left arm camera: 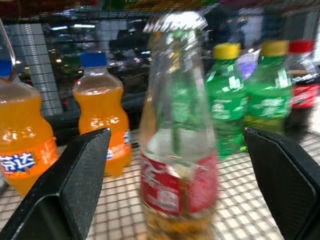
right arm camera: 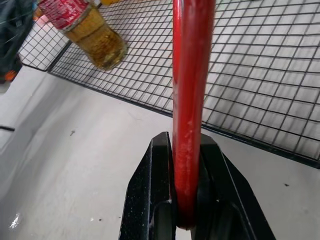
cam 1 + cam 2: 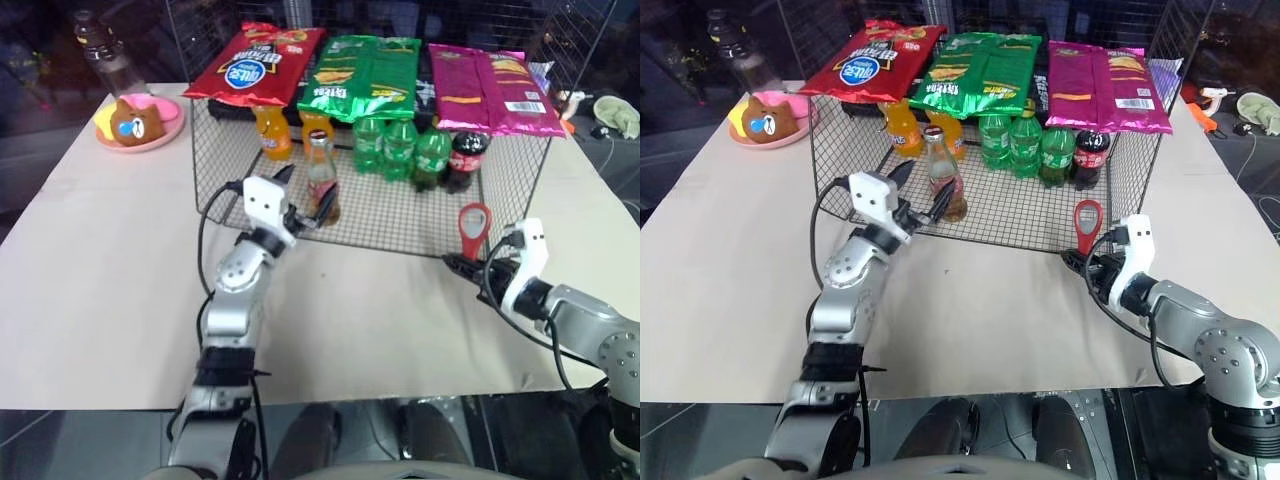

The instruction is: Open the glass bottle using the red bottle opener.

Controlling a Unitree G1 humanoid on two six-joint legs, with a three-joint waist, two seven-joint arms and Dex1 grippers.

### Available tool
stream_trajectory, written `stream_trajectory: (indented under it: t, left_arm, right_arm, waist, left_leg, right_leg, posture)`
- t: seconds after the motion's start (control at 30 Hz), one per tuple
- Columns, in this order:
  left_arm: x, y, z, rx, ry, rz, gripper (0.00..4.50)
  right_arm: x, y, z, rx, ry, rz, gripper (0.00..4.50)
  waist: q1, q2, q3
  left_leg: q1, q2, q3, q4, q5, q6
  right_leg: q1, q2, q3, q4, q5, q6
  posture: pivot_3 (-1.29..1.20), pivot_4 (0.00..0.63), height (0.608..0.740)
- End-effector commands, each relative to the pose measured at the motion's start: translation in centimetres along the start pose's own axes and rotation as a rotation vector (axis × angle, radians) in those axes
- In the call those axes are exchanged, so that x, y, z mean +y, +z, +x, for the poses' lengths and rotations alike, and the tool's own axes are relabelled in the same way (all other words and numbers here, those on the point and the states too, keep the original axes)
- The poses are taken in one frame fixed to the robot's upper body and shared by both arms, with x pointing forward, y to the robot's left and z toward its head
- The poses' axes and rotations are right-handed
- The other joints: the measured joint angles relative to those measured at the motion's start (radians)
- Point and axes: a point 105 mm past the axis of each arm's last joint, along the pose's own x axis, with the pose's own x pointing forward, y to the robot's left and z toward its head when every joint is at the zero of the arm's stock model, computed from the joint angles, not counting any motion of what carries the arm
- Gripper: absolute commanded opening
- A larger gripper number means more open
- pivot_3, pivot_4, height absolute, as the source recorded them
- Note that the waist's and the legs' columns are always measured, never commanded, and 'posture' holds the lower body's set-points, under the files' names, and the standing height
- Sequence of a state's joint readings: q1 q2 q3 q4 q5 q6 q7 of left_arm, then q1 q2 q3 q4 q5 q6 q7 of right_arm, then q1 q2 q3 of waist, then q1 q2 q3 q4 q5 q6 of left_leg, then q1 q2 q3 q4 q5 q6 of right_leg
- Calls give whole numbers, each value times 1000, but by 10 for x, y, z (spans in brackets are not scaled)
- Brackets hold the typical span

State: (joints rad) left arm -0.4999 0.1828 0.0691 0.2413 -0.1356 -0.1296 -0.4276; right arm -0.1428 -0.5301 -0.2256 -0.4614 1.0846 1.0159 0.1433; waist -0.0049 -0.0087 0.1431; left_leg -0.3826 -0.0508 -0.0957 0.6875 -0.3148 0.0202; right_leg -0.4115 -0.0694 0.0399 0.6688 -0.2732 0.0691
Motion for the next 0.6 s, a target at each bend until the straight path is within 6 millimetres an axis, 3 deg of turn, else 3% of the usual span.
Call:
stream_trajectory:
  t: [0.03, 0.23, 0.37, 0.5, 0.53, 0.6]
  left_arm:
    - [-1, -6, 12, -13, -23, -3, 4368]
    - [0, -18, 23, 15, -60, -45, 4368]
    - [6, -12, 31, -10, -55, -62, 4368]
    - [6, -11, 31, -17, -65, -61, 2877]
    - [5, -12, 30, -14, -70, -62, 2681]
    - [1, -12, 27, -12, -91, -67, 2704]
  right_arm:
    - [8, 13, -2, -58, 14, -28, 0]
    - [9, 13, -3, -66, 5, -29, 0]
    - [9, 12, -3, -65, 0, -28, 0]
    - [9, 11, -3, -63, -2, -27, 0]
    - [9, 11, -3, -62, -2, -27, 0]
    - [9, 10, -2, -61, -1, -26, 0]
  waist:
    - [-3, 0, 0]
    - [-9, 0, 0]
    - [-9, 0, 0]
    - [-10, 0, 0]
    - [-10, 0, 0]
    - [-10, 0, 0]
  left_leg:
    - [0, 0, 0, 0, 0, 0]
    - [0, 0, 0, 0, 0, 0]
    - [0, 0, 0, 0, 0, 0]
    - [0, 0, 0, 0, 0, 0]
    - [0, 0, 0, 0, 0, 0]
    - [0, 0, 0, 0, 0, 0]
  right_leg:
    - [0, 0, 0, 0, 0, 0]
    - [0, 0, 0, 0, 0, 0]
    - [0, 0, 0, 1, 0, 0]
    - [0, 0, 0, 1, 0, 0]
    - [0, 0, 0, 1, 0, 0]
    - [0, 0, 0, 1, 0, 0]
  posture:
    - [0, 150, 740]
    - [0, 150, 740]
    - [0, 150, 740]
    - [0, 150, 740]
    - [0, 150, 740]
    - [0, 150, 740]
